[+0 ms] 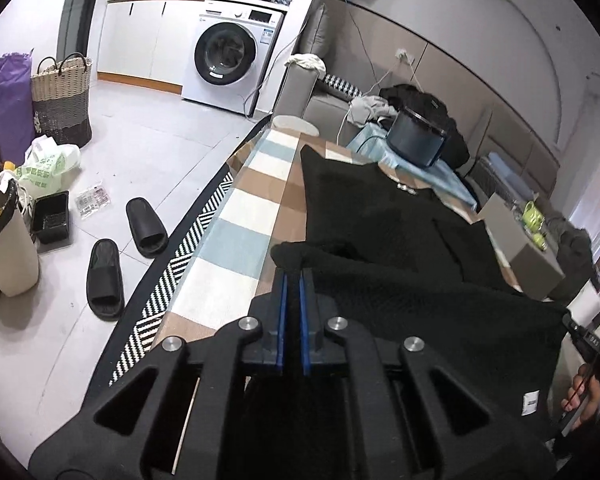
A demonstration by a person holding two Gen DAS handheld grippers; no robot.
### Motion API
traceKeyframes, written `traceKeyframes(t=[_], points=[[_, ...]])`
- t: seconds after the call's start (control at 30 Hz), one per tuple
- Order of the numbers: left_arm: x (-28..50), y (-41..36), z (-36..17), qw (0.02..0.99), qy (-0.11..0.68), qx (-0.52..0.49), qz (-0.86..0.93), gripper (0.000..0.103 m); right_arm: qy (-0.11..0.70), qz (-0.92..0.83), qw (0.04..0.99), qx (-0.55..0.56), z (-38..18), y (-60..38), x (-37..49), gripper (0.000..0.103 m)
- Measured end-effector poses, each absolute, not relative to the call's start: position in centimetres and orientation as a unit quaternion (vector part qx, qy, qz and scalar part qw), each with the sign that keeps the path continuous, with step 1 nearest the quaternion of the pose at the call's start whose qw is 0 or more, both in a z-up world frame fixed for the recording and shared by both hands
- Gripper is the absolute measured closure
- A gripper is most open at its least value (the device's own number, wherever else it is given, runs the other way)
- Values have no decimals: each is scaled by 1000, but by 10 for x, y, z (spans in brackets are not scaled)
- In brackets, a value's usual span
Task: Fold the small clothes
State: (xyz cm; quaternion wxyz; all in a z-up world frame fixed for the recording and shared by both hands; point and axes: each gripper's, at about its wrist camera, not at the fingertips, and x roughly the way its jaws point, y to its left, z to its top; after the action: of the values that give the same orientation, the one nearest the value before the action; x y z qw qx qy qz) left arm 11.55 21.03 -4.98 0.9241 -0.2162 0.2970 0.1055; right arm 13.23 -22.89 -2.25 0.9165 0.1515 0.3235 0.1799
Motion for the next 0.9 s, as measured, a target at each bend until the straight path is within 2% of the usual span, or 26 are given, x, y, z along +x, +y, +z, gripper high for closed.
traceKeyframes(t=[0.5, 0.67, 0.9], points=[[2, 188, -15, 941, 224, -227, 111, 100, 290, 207, 917, 178, -2, -249, 72, 96], [25, 196, -19, 935, 247, -227, 114, 100, 304, 183, 918, 179, -3, -241, 94, 96], [103, 213, -38, 924, 295, -212, 122, 100, 336, 128, 915, 184, -8, -226, 153, 96]])
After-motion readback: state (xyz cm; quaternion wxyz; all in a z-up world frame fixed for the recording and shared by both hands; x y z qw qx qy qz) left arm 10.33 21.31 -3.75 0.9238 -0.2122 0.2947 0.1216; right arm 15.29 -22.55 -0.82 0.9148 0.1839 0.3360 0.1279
